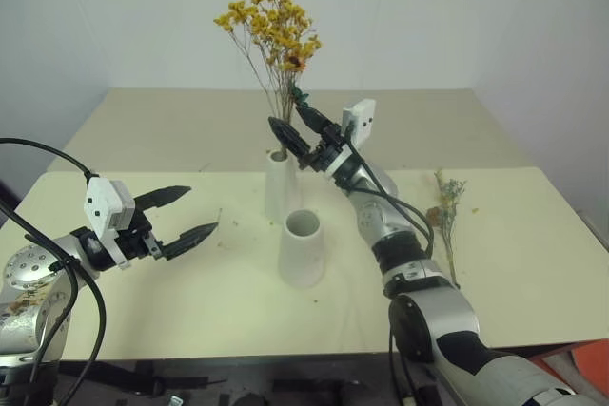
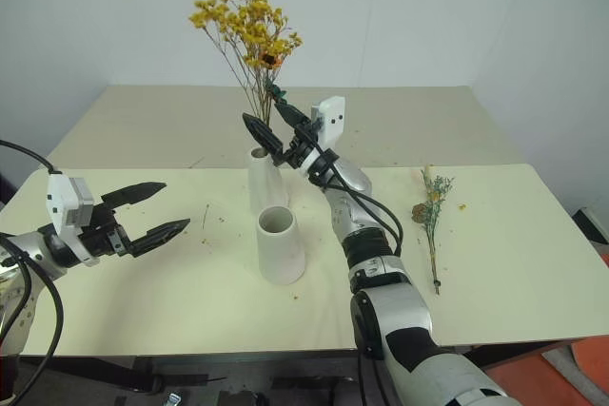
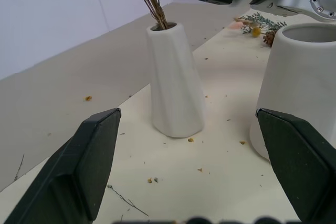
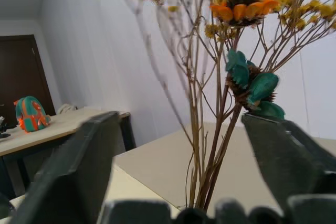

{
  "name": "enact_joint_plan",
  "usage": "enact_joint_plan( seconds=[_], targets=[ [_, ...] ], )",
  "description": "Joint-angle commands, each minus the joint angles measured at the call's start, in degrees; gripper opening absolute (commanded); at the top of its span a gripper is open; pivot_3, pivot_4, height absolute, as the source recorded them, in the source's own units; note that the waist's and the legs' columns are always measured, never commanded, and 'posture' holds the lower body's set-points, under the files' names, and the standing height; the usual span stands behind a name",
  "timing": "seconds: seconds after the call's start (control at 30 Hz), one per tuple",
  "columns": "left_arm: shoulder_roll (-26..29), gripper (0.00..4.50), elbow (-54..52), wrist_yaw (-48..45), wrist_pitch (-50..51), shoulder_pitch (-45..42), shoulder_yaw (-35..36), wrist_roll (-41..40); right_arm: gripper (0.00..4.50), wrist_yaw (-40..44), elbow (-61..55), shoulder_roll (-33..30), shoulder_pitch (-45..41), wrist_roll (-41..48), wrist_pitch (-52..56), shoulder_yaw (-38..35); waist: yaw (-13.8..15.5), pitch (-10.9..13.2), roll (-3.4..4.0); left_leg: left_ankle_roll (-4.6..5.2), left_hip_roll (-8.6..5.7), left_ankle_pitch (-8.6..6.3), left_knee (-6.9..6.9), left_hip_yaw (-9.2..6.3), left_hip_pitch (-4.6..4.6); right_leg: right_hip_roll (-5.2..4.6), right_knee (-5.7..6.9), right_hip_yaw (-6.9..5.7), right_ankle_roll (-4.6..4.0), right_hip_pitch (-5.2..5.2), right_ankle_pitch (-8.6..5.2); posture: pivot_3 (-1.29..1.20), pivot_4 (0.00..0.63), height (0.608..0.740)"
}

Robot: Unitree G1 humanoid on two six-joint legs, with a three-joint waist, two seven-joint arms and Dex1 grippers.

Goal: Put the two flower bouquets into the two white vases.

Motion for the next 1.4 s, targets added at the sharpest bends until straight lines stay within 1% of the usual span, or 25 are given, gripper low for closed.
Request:
enact_joint_plan(
  seconds=[0.03, 0.27, 0.53, 0.67, 0.77, 0.87, 0.93, 1.03, 1.13, 1.2, 1.27, 1.33, 1.4],
  targets=[
    [0.7, 4.5, -0.4, -0.3, -1.4, -1.2, 0.8, -0.1, 4.49, 2.0, -6.3, -1.2, 1.2, 2.0, 1.4, -0.2, 0.0, 0.0, 0.0, 0.0, 0.0, 0.0, 0.0, 0.0, 0.0, 0.0, 0.0, 0.0, 0.0, 0.0, 0.0, 0.0, 0.15, 0.74],
    [0.5, 4.5, -0.1, -0.7, -1.6, -1.8, 0.4, 0.0, 4.49, 8.5, -20.1, -3.7, 7.4, 6.8, 9.7, 1.7, 0.1, 0.0, 0.0, 0.0, 0.0, 0.0, 0.0, -0.01, 0.0, -0.01, 0.01, 0.0, 0.0, 0.01, 0.0, 0.0, 0.15, 0.74],
    [0.3, 4.5, 0.3, -1.1, -1.7, -2.6, 0.3, 0.4, 4.49, 10.2, -29.7, -6.6, 13.4, 7.7, 13.9, 3.9, 0.1, 0.0, -0.01, 0.0, 0.01, 0.0, 0.0, -0.01, 0.04, 0.01, 0.01, -0.01, 0.0, 0.02, 0.0, 0.0, 0.15, 0.74],
    [0.4, 4.5, -0.4, -0.8, -1.2, -2.1, 0.7, 0.1, 4.49, 11.9, -36.2, -10.9, 17.4, 8.7, 16.5, 4.2, 0.3, 0.0, -0.01, 0.0, -0.02, 0.0, 0.0, 0.0, 0.02, -0.02, -0.01, -0.01, 0.0, 0.03, 0.0, 0.0, 0.15, 0.74],
    [0.4, 4.5, -1.3, -0.7, -0.4, -1.6, 1.2, -0.8, 4.49, 11.4, -39.8, -14.3, 19.2, 8.3, 17.5, 3.8, 0.5, 0.0, -0.01, 0.0, -0.02, 0.0, 0.0, 0.0, 0.02, -0.02, -0.03, -0.01, 0.01, 0.04, 0.0, 0.0, 0.15, 0.74],
    [0.7, 4.5, -3.2, -1.7, 0.6, -0.7, 1.6, -2.4, 4.49, 9.5, -43.0, -21.7, 21.6, 5.8, 20.0, 2.0, 0.6, 0.0, -0.01, 0.0, -0.01, 0.0, 0.0, 0.01, 0.02, -0.01, -0.03, -0.01, 0.01, 0.04, 0.0, 0.0, 0.15, 0.74],
    [1.0, 4.5, -4.2, -2.1, 1.0, -0.4, 1.3, -3.0, 4.49, 8.9, -44.2, -27.2, 22.8, 3.6, 22.2, 2.3, 0.8, 0.0, -0.01, 0.0, -0.02, 0.0, 0.0, 0.03, 0.02, -0.03, -0.08, 0.0, 0.01, 0.06, -0.01, 0.0, 0.15, 0.74],
    [1.4, 4.5, -6.0, -2.6, 1.5, -0.3, 0.5, -3.5, 4.49, 8.4, -46.1, -34.6, 25.4, -1.1, 21.7, 2.7, 1.3, 0.0, -0.02, 0.0, -0.03, 0.0, 0.0, 0.06, 0.03, -0.03, -0.09, 0.0, 0.01, 0.09, -0.01, 0.0, 0.15, 0.74],
    [2.0, 4.5, -8.1, -3.5, 2.7, -1.3, -1.0, -4.3, 4.49, 4.9, -49.7, -42.9, 28.1, -6.3, 27.2, 1.8, 1.4, 0.0, -0.01, 0.01, -0.03, 0.0, 0.01, 0.12, 0.03, -0.01, -0.09, 0.04, 0.02, 0.09, -0.02, 0.0, 0.15, 0.74],
    [2.6, 4.5, -9.3, -4.5, 3.1, -1.9, -1.9, -4.9, 4.49, 4.0, -52.8, -46.7, 30.7, -7.1, 29.4, 0.1, 1.6, 0.0, -0.01, 0.01, -0.03, 0.0, 0.01, 0.13, 0.02, -0.01, -0.1, 0.04, 0.03, 0.09, -0.02, 0.0, 0.15, 0.74],
    [2.9, 4.5, -10.3, -5.3, 3.2, -2.5, -2.9, -5.4, 4.49, 3.4, -55.7, -50.2, 32.9, -7.5, 34.7, -0.5, 1.6, 0.0, -0.01, 0.01, -0.03, 0.0, 0.01, 0.12, 0.03, 0.0, -0.13, 0.03, 0.04, 0.12, -0.03, 0.0, 0.15, 0.74],
    [2.9, 4.5, -11.1, -6.2, 3.1, -3.1, -3.9, -5.7, 4.49, 2.0, -57.2, -52.3, 33.9, -7.7, 40.4, -0.5, 1.5, 0.0, -0.01, 0.01, -0.03, 0.0, 0.01, 0.14, 0.05, 0.0, -0.12, 0.06, 0.04, 0.15, -0.03, 0.0, 0.15, 0.74],
    [3.3, 4.5, -12.1, -6.8, 3.7, -4.3, -6.3, -5.0, 4.49, 0.3, -57.2, -54.6, 34.8, -9.3, 46.5, 0.7, 1.4, 0.0, -0.01, 0.01, -0.03, 0.0, 0.02, 0.17, 0.1, 0.0, -0.12, 0.09, 0.05, 0.2, -0.03, 0.0, 0.15, 0.74]
  ],
)
